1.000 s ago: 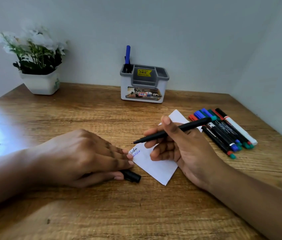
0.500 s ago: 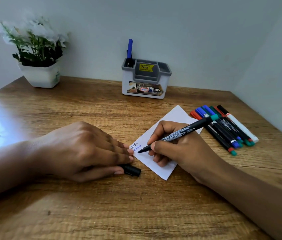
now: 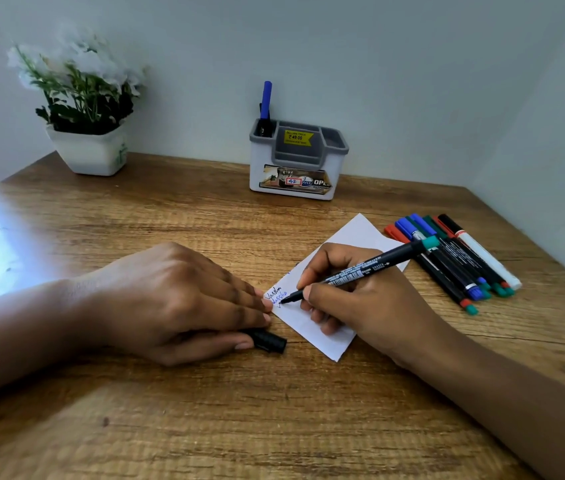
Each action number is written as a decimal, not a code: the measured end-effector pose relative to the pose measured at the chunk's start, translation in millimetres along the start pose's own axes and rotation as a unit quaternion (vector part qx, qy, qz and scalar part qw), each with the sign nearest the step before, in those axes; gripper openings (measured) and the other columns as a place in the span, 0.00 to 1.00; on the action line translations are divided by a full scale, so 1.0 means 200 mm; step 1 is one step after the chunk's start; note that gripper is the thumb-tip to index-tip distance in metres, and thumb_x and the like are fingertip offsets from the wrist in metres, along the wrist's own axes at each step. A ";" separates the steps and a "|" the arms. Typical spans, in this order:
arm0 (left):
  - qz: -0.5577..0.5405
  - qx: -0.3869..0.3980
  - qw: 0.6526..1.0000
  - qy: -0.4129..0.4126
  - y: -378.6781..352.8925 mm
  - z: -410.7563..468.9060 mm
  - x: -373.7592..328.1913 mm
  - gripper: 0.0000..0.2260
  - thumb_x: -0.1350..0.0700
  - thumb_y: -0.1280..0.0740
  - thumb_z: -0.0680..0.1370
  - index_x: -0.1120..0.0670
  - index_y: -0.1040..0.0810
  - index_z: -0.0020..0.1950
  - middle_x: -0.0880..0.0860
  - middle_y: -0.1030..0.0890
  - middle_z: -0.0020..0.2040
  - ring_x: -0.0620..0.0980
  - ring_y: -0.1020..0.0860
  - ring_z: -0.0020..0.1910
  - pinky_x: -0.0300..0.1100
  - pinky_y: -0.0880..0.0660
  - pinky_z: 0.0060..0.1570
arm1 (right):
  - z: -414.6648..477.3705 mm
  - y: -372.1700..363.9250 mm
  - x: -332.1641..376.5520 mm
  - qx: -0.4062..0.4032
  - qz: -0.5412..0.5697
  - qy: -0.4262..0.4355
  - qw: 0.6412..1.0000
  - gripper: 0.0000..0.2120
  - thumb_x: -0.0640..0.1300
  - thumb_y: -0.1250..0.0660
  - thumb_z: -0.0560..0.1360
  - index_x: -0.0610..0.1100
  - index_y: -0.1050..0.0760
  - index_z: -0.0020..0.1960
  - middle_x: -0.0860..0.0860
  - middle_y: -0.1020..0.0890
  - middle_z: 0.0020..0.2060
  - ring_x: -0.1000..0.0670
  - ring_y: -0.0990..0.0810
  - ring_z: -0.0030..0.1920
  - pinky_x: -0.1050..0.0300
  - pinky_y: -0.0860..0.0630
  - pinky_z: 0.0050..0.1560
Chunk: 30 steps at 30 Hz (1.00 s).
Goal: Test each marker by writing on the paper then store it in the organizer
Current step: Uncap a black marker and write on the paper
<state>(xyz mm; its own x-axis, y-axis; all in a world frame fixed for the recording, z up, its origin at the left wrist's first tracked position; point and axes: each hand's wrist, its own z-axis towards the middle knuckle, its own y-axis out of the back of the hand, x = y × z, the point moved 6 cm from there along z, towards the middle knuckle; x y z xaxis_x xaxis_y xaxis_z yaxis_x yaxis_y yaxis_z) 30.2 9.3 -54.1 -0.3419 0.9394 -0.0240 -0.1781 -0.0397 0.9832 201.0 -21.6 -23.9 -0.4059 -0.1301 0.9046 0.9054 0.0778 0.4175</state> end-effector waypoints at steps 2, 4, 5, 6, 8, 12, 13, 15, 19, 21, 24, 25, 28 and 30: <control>-0.011 -0.003 1.000 -0.002 0.00 0.00 0.00 0.10 0.45 0.39 0.79 0.42 0.24 0.59 0.42 0.17 0.56 0.45 0.18 0.55 0.53 0.20 0.52 | 0.00 0.00 0.00 -0.001 -0.002 0.003 1.000 0.02 0.35 0.33 0.70 0.39 0.23 0.39 0.40 0.18 0.33 0.52 0.21 0.30 0.62 0.23 0.30; -0.011 -0.005 1.000 -0.003 0.00 0.00 0.00 0.10 0.45 0.38 0.79 0.42 0.23 0.59 0.42 0.17 0.55 0.45 0.19 0.55 0.53 0.20 0.52 | 0.00 0.00 0.00 -0.001 -0.005 0.004 1.000 0.03 0.35 0.33 0.69 0.39 0.23 0.38 0.41 0.18 0.32 0.52 0.21 0.30 0.63 0.23 0.29; -0.008 0.003 1.000 -0.007 -0.01 0.00 0.01 0.10 0.45 0.38 0.79 0.42 0.24 0.59 0.42 0.17 0.56 0.45 0.19 0.55 0.53 0.20 0.52 | 0.00 0.00 0.00 -0.001 -0.006 0.005 1.000 0.03 0.35 0.33 0.69 0.40 0.23 0.37 0.41 0.18 0.32 0.53 0.21 0.29 0.63 0.23 0.29; -0.007 -0.006 1.000 -0.009 0.00 0.00 0.00 0.10 0.45 0.39 0.79 0.42 0.24 0.59 0.42 0.17 0.56 0.45 0.19 0.55 0.53 0.20 0.52 | -0.01 0.00 0.01 0.000 -0.006 0.007 1.000 0.03 0.35 0.33 0.69 0.40 0.23 0.37 0.42 0.18 0.32 0.53 0.21 0.29 0.62 0.23 0.29; -0.014 -0.017 1.000 -0.018 0.00 0.01 -0.01 0.10 0.45 0.41 0.81 0.42 0.25 0.60 0.42 0.17 0.56 0.45 0.18 0.55 0.53 0.20 0.52 | -0.01 0.00 0.01 0.005 -0.008 0.012 1.000 0.02 0.35 0.32 0.69 0.40 0.23 0.38 0.41 0.18 0.33 0.51 0.21 0.30 0.62 0.23 0.30; -0.009 -0.012 1.000 -0.013 -0.01 0.00 0.00 0.10 0.46 0.39 0.80 0.42 0.24 0.60 0.42 0.17 0.56 0.45 0.19 0.56 0.53 0.20 0.52 | -0.01 0.00 0.01 0.005 -0.014 0.013 1.000 0.02 0.35 0.33 0.69 0.40 0.23 0.38 0.42 0.17 0.32 0.49 0.21 0.30 0.59 0.22 0.31; -0.008 -0.010 1.000 -0.008 -0.01 0.00 0.01 0.10 0.46 0.39 0.80 0.42 0.24 0.60 0.42 0.17 0.56 0.45 0.19 0.55 0.53 0.20 0.52 | -0.01 0.00 0.00 0.000 -0.003 0.007 1.000 0.03 0.35 0.33 0.69 0.40 0.23 0.37 0.43 0.18 0.31 0.51 0.21 0.29 0.60 0.22 0.30; -0.007 -0.011 1.000 -0.013 -0.02 0.00 0.01 0.10 0.46 0.39 0.80 0.42 0.24 0.60 0.42 0.17 0.55 0.45 0.18 0.55 0.53 0.20 0.52 | 0.00 0.01 -0.01 -0.011 0.023 -0.003 1.000 0.03 0.35 0.34 0.69 0.40 0.23 0.37 0.45 0.19 0.30 0.53 0.21 0.29 0.60 0.23 0.29; -0.025 -0.031 0.999 -0.028 0.00 0.01 -0.01 0.11 0.44 0.43 0.82 0.42 0.25 0.60 0.42 0.17 0.55 0.44 0.18 0.55 0.53 0.20 0.51 | 0.00 0.01 -0.01 -0.014 0.010 -0.004 1.000 0.03 0.35 0.33 0.70 0.39 0.23 0.38 0.43 0.18 0.31 0.54 0.21 0.29 0.60 0.23 0.29; -0.026 -0.034 0.999 -0.031 0.00 0.01 -0.02 0.12 0.44 0.44 0.82 0.43 0.24 0.59 0.43 0.17 0.55 0.45 0.18 0.55 0.53 0.19 0.51 | 0.00 0.00 -0.01 -0.011 0.003 -0.005 1.000 0.02 0.36 0.33 0.69 0.39 0.23 0.38 0.43 0.18 0.31 0.54 0.21 0.29 0.61 0.23 0.29; -0.021 -0.024 0.999 -0.020 -0.01 0.01 0.00 0.10 0.44 0.39 0.79 0.44 0.22 0.58 0.43 0.16 0.54 0.46 0.18 0.54 0.53 0.20 0.51 | 0.00 0.00 -0.02 -0.008 0.007 -0.011 1.000 0.02 0.36 0.33 0.69 0.40 0.23 0.37 0.45 0.18 0.30 0.54 0.21 0.29 0.61 0.23 0.29; -0.016 -0.023 0.999 -0.019 -0.01 0.00 0.00 0.10 0.45 0.38 0.79 0.44 0.22 0.58 0.43 0.17 0.54 0.47 0.18 0.54 0.53 0.20 0.51 | 0.00 0.00 -0.02 -0.011 0.006 -0.011 1.000 0.02 0.37 0.33 0.69 0.40 0.23 0.37 0.45 0.18 0.30 0.54 0.21 0.29 0.61 0.23 0.30; -0.006 -0.023 0.999 -0.025 -0.01 0.00 0.00 0.10 0.46 0.38 0.79 0.43 0.23 0.59 0.43 0.17 0.55 0.47 0.18 0.54 0.53 0.20 0.51 | 0.01 0.01 -0.02 -0.016 0.000 -0.007 1.000 0.02 0.37 0.33 0.69 0.41 0.23 0.37 0.46 0.18 0.29 0.54 0.21 0.29 0.60 0.22 0.29; -0.018 -0.029 0.999 -0.028 0.00 0.01 -0.01 0.11 0.45 0.39 0.80 0.44 0.23 0.58 0.43 0.16 0.54 0.46 0.18 0.54 0.53 0.20 0.50 | 0.01 0.01 -0.02 -0.020 0.002 -0.011 1.000 0.02 0.37 0.34 0.68 0.40 0.23 0.37 0.47 0.19 0.29 0.53 0.22 0.28 0.59 0.22 0.30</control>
<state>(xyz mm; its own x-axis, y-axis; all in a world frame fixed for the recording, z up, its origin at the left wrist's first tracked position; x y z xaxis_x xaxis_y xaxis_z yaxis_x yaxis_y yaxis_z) 31.9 7.9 -54.5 -0.2820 0.9582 -0.0472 -0.2436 -0.0240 0.9696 203.6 -19.7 -26.3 -0.4050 -0.1084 0.9079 0.9109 0.0384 0.4109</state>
